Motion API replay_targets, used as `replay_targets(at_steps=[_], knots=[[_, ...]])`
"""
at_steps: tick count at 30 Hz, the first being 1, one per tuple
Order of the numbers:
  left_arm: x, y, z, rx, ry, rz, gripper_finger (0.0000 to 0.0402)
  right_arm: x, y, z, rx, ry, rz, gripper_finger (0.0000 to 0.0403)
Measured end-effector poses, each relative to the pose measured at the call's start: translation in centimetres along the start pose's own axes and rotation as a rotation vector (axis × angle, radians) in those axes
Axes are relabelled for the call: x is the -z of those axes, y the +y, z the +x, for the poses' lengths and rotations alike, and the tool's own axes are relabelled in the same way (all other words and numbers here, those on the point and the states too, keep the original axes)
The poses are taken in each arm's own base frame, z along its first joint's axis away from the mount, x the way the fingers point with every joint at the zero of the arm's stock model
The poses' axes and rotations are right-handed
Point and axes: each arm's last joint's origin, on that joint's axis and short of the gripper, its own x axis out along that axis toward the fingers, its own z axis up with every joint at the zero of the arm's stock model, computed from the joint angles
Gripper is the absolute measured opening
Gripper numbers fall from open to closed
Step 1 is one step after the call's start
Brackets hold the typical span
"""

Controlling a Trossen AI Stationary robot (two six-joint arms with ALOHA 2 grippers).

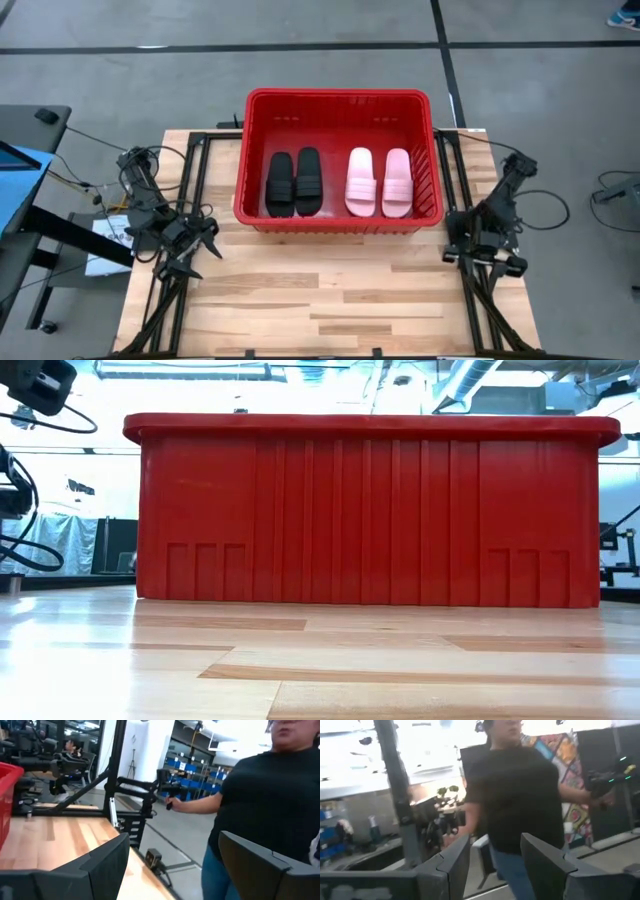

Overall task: Pick and place slides into bin
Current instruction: Return to Home Position

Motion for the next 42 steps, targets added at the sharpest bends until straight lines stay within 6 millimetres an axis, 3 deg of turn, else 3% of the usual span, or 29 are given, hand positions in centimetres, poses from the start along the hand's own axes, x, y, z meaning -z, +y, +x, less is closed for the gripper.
replay_targets(at_steps=[20, 31, 42], knots=[[1.3, 0.5, -0.1, -0.091, 0.113, -0.049, 0.0298, 0.6, 0.4, 0.1, -0.046, 0.053, 0.039, 0.0167], [1.6, 0.6, -0.1, -0.094, 0.141, 0.008, 0.0298, 0.6, 0.4, 0.1, -0.046, 0.054, 0.04, 0.0166], [3.7, 1.2, -0.8, -0.142, 0.361, 0.108, 0.0298, 0.6, 0.4, 0.1, -0.046, 0.054, 0.04, 0.0168]])
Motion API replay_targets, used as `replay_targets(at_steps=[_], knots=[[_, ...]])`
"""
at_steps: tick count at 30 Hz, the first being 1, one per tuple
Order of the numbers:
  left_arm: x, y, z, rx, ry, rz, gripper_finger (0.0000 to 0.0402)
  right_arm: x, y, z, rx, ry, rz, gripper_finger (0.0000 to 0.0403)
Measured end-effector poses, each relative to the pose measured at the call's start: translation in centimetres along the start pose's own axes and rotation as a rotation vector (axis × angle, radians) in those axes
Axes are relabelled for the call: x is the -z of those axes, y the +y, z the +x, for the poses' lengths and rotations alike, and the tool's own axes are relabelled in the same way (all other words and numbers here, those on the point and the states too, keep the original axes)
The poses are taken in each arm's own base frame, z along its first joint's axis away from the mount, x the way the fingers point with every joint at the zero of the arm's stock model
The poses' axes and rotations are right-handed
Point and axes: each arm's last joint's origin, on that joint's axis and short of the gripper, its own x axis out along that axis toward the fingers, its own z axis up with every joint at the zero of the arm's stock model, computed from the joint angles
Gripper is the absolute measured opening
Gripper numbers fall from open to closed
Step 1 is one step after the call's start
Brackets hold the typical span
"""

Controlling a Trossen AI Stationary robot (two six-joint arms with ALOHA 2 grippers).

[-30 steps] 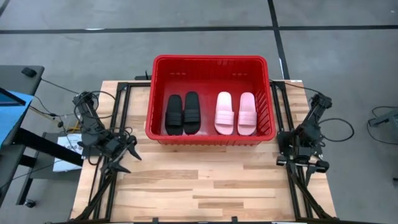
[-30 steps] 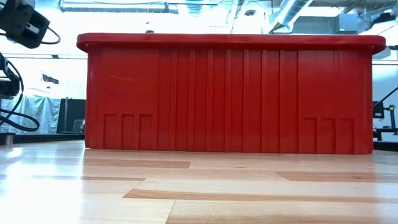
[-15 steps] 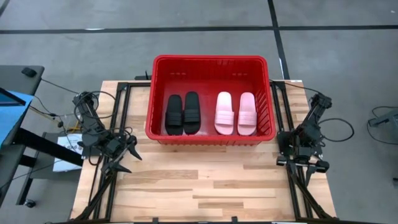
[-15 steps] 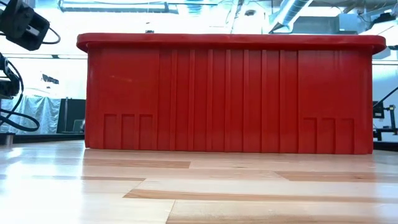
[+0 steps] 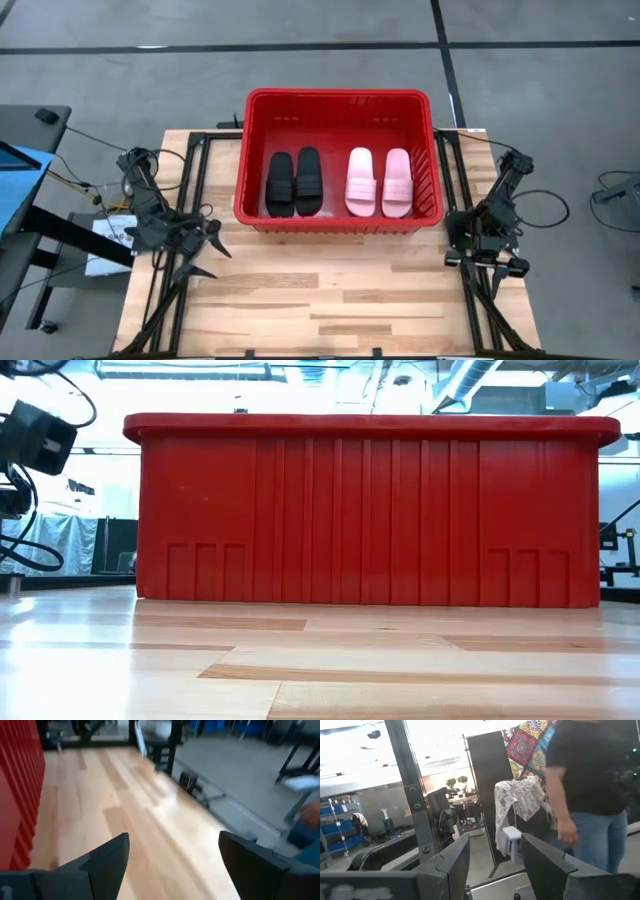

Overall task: Pick and place slides into bin
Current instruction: Return to Home Position

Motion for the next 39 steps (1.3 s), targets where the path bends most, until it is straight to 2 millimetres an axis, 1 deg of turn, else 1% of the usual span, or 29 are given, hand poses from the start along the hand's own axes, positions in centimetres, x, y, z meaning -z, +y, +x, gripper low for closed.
replay_targets(at_steps=[2, 6, 39], knots=[[0.53, 0.14, -0.01, -0.012, 0.052, 0.025, 0.0298, 0.0, 0.0, 0.0, 0.0, 0.0, 0.0, 0.0167], [0.69, 0.23, -0.1, -0.022, 0.088, 0.043, 0.0298, 0.01, 0.0, 0.0, 0.0, 0.001, 0.0, 0.0167], [0.77, 0.24, -0.09, -0.024, 0.092, 0.044, 0.0298, 0.02, -0.01, 0.0, 0.0, 0.001, 0.001, 0.0167]])
